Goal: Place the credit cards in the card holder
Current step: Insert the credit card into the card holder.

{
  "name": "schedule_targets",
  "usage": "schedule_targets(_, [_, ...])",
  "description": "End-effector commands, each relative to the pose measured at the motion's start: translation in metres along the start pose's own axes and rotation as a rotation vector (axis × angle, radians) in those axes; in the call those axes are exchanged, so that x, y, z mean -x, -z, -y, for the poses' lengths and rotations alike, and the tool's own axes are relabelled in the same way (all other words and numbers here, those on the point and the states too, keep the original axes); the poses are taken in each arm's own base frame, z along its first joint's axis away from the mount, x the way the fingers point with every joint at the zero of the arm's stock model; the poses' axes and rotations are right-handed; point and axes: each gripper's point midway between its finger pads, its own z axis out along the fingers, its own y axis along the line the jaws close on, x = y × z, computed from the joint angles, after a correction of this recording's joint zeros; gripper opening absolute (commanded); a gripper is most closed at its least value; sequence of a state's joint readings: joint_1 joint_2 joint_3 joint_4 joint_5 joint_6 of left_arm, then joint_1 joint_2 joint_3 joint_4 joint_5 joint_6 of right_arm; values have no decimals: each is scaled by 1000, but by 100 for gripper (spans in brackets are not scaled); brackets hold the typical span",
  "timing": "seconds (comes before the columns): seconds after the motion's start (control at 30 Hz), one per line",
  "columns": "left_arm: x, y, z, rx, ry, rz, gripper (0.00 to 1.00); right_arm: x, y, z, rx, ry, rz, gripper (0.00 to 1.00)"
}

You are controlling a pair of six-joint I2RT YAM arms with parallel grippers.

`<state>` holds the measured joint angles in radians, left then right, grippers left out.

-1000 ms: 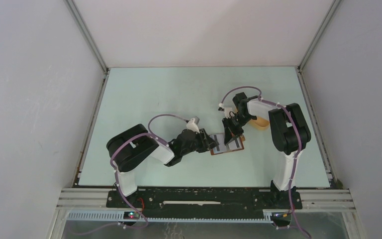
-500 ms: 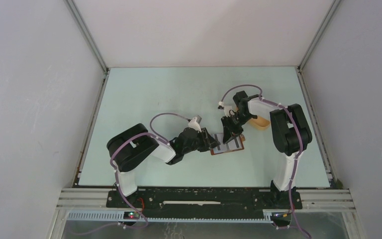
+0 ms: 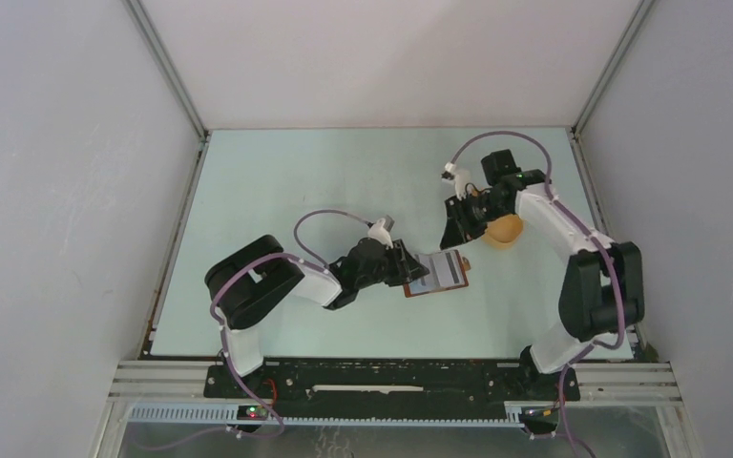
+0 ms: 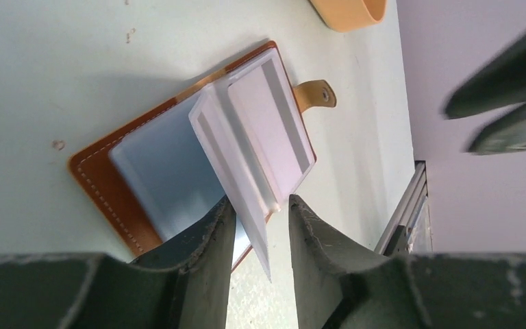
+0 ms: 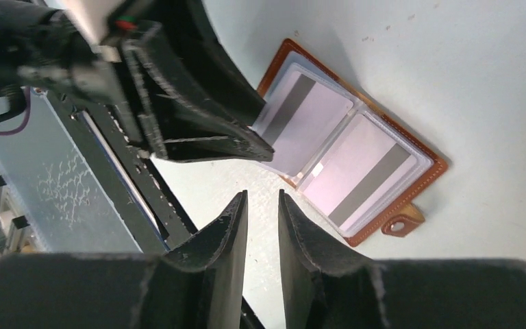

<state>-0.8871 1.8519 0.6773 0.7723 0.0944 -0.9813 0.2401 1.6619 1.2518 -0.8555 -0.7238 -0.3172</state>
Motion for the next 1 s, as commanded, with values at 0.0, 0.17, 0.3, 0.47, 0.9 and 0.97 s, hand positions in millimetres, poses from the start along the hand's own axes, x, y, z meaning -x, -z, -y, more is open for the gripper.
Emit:
schedule_targets(0.0, [14,-4,25,-48,-53,5,40,16,40,-26,12,132,125,31])
schedule_targets(0.17, [12,-11,31,-37,-83,-28,43,20,67,-37,1,181,219,34])
schedule_targets(0.3, [9,-20,38,-45,-96,-55,44,20,83,-44,-4,213,280,35])
schedule_targets(0.47, [9,-29,54,-55,-131,-75,47,21,101,-52,-26,262,351,37])
schedule_targets(0.9, [18,-45,90,-139,-226,-108,53,28,147,-77,-135,424,536,40])
schedule_targets(0.97, [31,-32,100,-153,-285,-61,53,35,161,-84,-190,472,597,48])
